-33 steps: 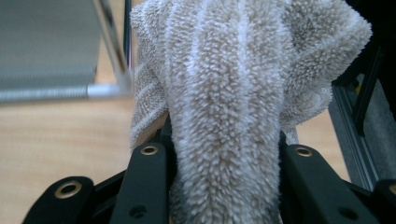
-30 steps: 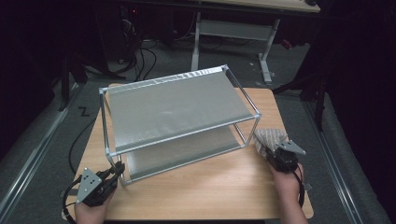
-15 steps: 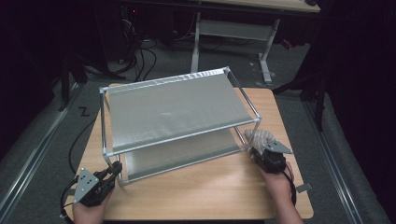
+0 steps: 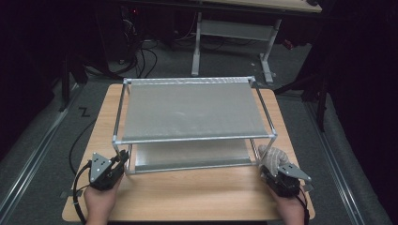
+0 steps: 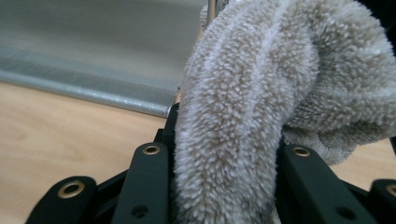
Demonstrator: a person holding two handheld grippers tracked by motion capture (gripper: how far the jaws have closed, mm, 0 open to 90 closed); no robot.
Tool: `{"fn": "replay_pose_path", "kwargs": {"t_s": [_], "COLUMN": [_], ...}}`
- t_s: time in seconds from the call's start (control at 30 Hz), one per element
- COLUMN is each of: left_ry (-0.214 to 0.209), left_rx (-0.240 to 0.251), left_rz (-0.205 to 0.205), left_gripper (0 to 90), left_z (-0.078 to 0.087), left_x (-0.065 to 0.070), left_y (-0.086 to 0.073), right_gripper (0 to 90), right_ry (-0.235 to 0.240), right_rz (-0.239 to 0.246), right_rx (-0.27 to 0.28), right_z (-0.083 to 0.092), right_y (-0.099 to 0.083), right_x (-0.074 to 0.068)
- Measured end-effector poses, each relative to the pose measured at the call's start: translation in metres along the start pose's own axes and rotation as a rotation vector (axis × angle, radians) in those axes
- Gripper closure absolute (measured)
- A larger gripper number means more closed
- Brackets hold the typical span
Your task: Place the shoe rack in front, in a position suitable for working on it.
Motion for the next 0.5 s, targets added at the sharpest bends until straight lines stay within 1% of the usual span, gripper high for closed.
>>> {"fn": "replay_pose_path", "kwargs": {"t_s": [0.07, 0.1, 0.13, 0.2, 0.27, 0.3, 0.4, 0.47, 0.5], "left_ry": [0.026, 0.034, 0.038, 0.041, 0.037, 0.034, 0.035, 0.041, 0.043], "left_rx": [0.019, 0.037, 0.043, 0.042, 0.038, 0.032, 0.01, -0.002, 0.0], "left_rz": [0.012, 0.015, 0.015, 0.015, 0.018, 0.022, 0.031, 0.024, 0.021], "left_gripper": [80.1, 80.1, 80.1, 80.0, 79.7, 78.4, 69.2, 63.0, 62.4], "left_z": [-0.006, -0.009, -0.01, -0.013, -0.013, -0.012, -0.008, -0.006, -0.005], "left_x": [-0.009, -0.014, -0.016, -0.021, -0.022, -0.021, -0.019, -0.02, -0.02], "left_y": [0.0, 0.0, 0.001, 0.001, 0.0, -0.003, -0.012, -0.015, -0.016], "right_gripper": [66.4, 66.4, 66.3, 66.1, 65.8, 65.6, 65.4, 65.3, 65.3], "right_ry": [0.027, 0.032, 0.038, 0.04, 0.032, 0.026, 0.001, -0.01, -0.014], "right_rz": [0.008, 0.014, 0.024, 0.022, 0.017, 0.016, 0.018, 0.017, 0.021], "right_rx": [-0.002, -0.005, -0.005, -0.004, -0.01, -0.014, -0.022, -0.034, -0.044], "right_z": [0.006, 0.007, 0.009, 0.01, 0.008, 0.007, 0.003, 0.0, -0.002], "right_y": [-0.005, -0.006, -0.008, -0.009, -0.011, -0.012, -0.013, -0.015, -0.016], "right_x": [-0.005, -0.007, -0.01, -0.013, -0.014, -0.014, -0.011, -0.007, -0.006]}}
Point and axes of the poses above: each handheld gripper's, and its own axes: z roughly backward along the jaws, y roughly out of its top, x roughly to its right, the point moved 10 cm from there along -z, roughly forward along the jaws, and after that the axes turned 7 degrees about -z, right-handed, at the moved point
